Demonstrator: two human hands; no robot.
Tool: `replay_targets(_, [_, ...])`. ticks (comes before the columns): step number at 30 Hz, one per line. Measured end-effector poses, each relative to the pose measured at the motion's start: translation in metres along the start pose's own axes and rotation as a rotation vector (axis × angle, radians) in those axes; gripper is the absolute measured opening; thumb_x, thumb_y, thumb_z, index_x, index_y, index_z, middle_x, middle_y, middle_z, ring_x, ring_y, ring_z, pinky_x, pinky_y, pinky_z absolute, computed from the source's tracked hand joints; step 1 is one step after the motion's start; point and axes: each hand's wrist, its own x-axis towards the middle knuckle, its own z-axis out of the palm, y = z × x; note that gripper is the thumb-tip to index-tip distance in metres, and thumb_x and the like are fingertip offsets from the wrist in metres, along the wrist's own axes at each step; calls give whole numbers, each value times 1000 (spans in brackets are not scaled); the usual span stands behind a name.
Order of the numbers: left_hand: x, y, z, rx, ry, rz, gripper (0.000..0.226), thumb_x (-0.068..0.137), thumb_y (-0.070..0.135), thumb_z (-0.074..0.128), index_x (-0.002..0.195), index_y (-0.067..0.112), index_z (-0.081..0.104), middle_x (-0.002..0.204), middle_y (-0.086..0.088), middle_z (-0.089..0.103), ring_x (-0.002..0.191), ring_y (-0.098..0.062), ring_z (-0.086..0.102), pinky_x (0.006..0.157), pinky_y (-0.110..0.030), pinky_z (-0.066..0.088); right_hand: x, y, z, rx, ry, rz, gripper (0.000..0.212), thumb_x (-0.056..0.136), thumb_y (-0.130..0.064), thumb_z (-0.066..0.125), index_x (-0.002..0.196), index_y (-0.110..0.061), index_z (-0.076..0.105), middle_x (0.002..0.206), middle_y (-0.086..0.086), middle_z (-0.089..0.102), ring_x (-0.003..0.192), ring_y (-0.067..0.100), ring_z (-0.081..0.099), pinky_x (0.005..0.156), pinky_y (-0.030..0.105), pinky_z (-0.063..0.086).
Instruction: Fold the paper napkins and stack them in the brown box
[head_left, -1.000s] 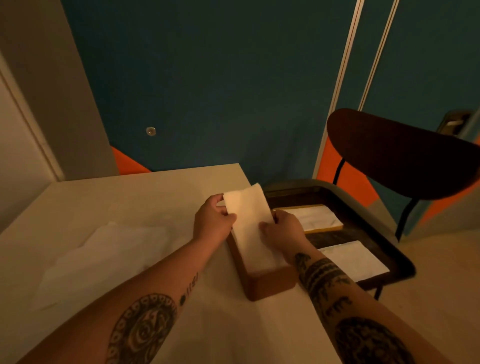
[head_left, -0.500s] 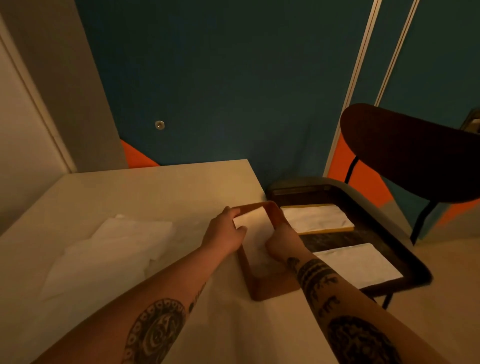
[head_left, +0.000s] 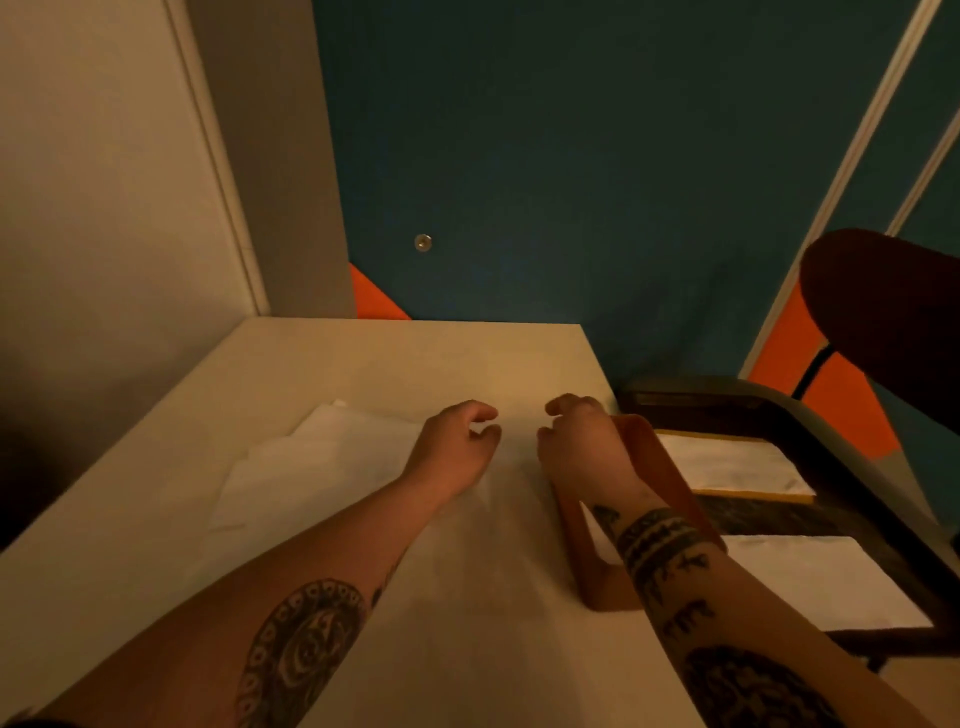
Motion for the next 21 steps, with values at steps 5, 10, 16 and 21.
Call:
replay_targets(5, [-10, -59, -60, 67, 45, -128, 22, 94, 27, 66, 116, 26, 71, 111, 6, 72, 101, -14, 65, 83, -20, 43, -10, -54, 44, 49, -129, -119, 31, 96, -31, 62, 125, -21, 65, 132, 3, 57, 114, 23, 60, 97, 35, 52])
replay_targets(10, [-44, -125, -118, 224, -61, -304, 22, 84, 24, 76, 106, 27, 74, 108, 4, 73, 100, -15, 67, 77, -21, 45, -28, -91, 105, -17, -318, -205, 32, 95, -40, 61, 123, -25, 68, 126, 1, 62, 114, 22, 60, 97, 35, 50])
replay_targets(16, [-72, -172, -142, 411, -302, -362, 63, 71, 39, 89, 128, 21, 67, 129, 1, 64, 117, -18, 62, 99, -28, 50, -58, -107, 166, -151, -408, -228, 52, 94, -52, 56, 139, -25, 54, 136, 3, 51, 126, 26, 47, 104, 43, 42])
replay_targets(21, [-75, -181, -141, 444, -310, -259, 81, 60, 50, 90, 133, 25, 64, 133, 3, 61, 121, -18, 60, 101, -37, 53, -64, -113, 178, -210, -358, -175, 49, 93, -47, 59, 136, -24, 54, 131, 2, 49, 120, 26, 42, 98, 43, 42])
